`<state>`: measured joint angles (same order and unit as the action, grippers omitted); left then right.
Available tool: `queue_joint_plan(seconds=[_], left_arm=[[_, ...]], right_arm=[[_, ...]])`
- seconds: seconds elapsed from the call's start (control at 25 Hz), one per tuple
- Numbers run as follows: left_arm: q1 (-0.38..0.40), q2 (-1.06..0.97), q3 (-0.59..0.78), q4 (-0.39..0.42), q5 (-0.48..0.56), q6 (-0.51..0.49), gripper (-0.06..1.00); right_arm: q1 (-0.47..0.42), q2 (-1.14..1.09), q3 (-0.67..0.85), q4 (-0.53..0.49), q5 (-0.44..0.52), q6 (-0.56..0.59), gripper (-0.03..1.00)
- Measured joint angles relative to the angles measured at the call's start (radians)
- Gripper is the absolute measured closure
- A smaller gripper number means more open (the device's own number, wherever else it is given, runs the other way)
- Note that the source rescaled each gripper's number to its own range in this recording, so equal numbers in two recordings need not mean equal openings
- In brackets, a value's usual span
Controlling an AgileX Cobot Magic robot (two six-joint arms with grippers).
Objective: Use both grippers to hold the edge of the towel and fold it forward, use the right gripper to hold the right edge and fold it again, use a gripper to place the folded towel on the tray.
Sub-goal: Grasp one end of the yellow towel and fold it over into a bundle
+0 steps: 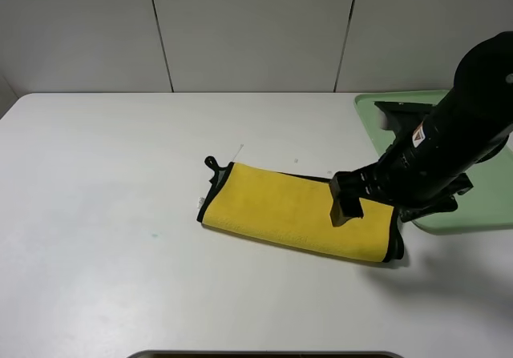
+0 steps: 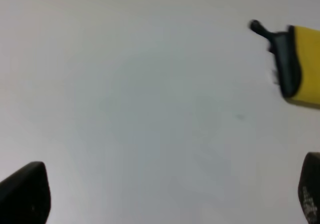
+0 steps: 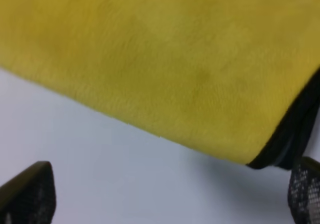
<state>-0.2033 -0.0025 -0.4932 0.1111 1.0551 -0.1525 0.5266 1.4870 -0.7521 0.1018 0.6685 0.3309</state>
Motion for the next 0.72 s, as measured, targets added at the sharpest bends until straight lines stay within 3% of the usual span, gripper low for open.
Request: queue_joint_plan(seconds=[0.24,0.44,0.72], left_arm=[[0.162,0.0,0.0,0.0,0.0,0.0,-0.06],[0.179,0.0,0.0,0.0,0.0,0.0,-0.06],[0.179,0.0,0.0,0.0,0.0,0.0,-0.06]], right_arm=[[0.0,0.0,0.0,-0.11,-0.017,0.24,-0.03],[-0.002,0.0,0.0,-0.243,-0.013,0.374,-0.03],[-0.058,0.063,0.0,-0.285,-0.013,0.394,-0.03]])
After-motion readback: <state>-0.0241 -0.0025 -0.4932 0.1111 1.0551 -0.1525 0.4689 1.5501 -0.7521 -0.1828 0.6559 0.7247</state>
